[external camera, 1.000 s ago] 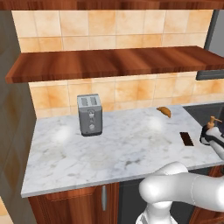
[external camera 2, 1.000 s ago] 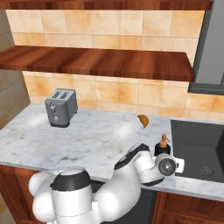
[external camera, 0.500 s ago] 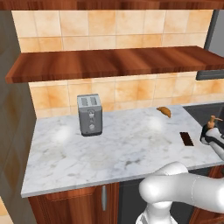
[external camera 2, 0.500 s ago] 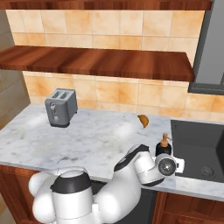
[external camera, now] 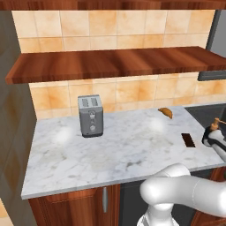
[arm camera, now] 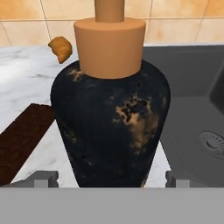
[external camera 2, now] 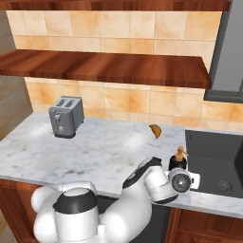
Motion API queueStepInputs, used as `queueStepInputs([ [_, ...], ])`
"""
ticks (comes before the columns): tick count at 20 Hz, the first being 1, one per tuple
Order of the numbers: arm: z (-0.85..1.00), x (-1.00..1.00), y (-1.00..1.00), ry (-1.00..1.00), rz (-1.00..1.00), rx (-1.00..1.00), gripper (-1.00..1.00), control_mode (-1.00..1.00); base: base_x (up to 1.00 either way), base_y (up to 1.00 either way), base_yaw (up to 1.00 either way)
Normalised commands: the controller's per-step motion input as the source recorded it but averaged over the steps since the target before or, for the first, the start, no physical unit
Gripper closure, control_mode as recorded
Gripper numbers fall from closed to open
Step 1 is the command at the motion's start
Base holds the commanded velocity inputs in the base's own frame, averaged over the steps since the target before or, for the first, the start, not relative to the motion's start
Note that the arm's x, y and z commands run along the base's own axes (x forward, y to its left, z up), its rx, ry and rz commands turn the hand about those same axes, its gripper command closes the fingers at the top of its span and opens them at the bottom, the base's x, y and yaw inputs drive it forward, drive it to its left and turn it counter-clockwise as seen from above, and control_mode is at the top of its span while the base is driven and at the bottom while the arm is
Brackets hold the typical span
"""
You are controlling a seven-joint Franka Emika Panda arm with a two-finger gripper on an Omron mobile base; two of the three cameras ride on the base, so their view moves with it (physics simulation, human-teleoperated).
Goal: Open the cabinet. Pick the soap dispenser and place it next to the sink. Then close the cabinet.
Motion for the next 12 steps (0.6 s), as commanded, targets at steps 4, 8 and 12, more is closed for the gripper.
queueStepInputs([
  [4, 0.08, -0.28, 0.0, 0.0, 0.0, 0.0, -1.0, -1.0, 0.0, 0.0, 0.0],
  [8, 0.41, -0.55, 0.0, 0.0, 0.0, 0.0, -1.0, -1.0, 0.0, 0.0, 0.0],
  [12, 0.84, -0.61, 0.0, 0.0, 0.0, -0.01, -1.0, -1.0, 0.0, 0.0, 0.0],
])
